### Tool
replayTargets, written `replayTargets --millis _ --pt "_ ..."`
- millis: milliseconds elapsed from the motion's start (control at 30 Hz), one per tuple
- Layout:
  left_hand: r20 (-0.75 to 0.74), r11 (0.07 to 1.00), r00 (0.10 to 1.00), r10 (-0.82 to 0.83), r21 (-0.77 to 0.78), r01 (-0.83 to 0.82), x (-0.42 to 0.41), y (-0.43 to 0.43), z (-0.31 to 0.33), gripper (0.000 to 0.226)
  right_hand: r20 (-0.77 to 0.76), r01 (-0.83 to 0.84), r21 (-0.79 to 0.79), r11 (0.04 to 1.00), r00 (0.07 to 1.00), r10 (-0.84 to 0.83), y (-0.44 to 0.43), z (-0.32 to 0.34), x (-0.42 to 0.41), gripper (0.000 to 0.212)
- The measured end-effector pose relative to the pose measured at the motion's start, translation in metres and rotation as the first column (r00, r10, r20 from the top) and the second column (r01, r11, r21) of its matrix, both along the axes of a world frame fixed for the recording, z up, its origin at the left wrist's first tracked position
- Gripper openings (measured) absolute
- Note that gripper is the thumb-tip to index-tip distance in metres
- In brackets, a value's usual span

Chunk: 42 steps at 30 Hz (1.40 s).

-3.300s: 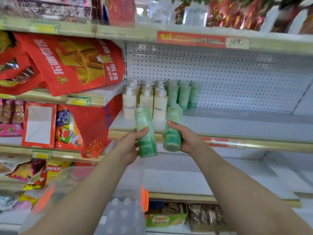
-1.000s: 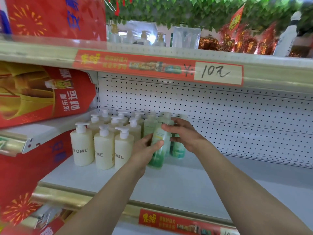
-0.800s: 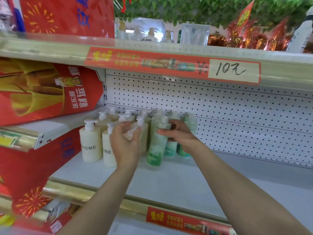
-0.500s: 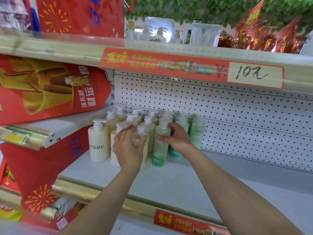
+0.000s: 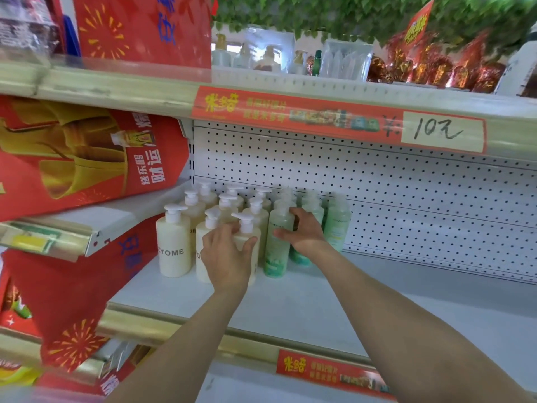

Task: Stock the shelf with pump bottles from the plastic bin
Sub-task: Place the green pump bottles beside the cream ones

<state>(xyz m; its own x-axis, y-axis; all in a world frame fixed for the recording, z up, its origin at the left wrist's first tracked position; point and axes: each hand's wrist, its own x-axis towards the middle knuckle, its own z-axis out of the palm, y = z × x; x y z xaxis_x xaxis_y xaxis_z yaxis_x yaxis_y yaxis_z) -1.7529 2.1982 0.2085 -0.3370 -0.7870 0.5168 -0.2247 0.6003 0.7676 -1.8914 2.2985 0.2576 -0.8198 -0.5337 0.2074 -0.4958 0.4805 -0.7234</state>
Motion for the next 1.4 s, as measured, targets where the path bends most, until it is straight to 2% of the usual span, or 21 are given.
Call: replayTargets --millis 233,300,367,533,667,833,1067,1233,1400 --pt "0.112 0.980 0.976 -0.187 0.097 0.176 0.024 -0.002 0.019 0.047 0.006 0.136 0.089 0.987 0.991 -0.137 -0.004 0.013 0.028 0.087" --pt "0.118 0.975 0.968 -0.223 0.046 0.219 0.040 -0.007 0.027 0.048 -0.071 0.189 0.109 0.976 0.981 -0.182 -0.001 0.022 0.045 0.088" --pt "0.098 0.972 0.967 -0.235 0.015 0.235 0.059 -0.015 0.037 0.045 -0.198 0.204 0.120 0.972 0.964 -0.177 0.003 0.035 0.067 0.081" --pt "0.187 0.973 0.976 -0.115 -0.177 0.149 0.120 -0.038 0.074 0.035 -0.460 0.133 0.142 0.981 0.886 -0.054 0.001 0.069 0.137 0.065" --pt "0.260 0.980 0.966 -0.014 -0.187 0.065 0.175 -0.050 0.093 0.048 -0.531 0.074 0.184 0.980 0.846 0.036 -0.012 0.079 0.197 0.060" --pt "0.349 0.986 0.934 0.069 -0.166 -0.011 0.242 -0.066 0.086 0.055 -0.493 0.024 0.254 0.967 0.863 0.108 -0.033 0.071 0.264 0.059" --pt "0.472 0.995 0.878 0.076 -0.088 -0.039 0.314 -0.087 0.037 0.061 -0.339 -0.097 0.342 0.935 0.915 0.219 -0.059 0.019 0.328 0.064" --pt "0.558 0.997 0.827 0.062 0.007 -0.080 0.347 -0.111 -0.019 0.063 -0.217 -0.187 0.409 0.893 0.931 0.294 -0.080 -0.039 0.351 0.063" --pt "0.659 0.976 0.752 -0.024 0.178 -0.125 0.371 -0.143 -0.109 0.068 -0.063 -0.303 0.480 0.823 0.924 0.377 -0.109 -0.126 0.360 0.043"
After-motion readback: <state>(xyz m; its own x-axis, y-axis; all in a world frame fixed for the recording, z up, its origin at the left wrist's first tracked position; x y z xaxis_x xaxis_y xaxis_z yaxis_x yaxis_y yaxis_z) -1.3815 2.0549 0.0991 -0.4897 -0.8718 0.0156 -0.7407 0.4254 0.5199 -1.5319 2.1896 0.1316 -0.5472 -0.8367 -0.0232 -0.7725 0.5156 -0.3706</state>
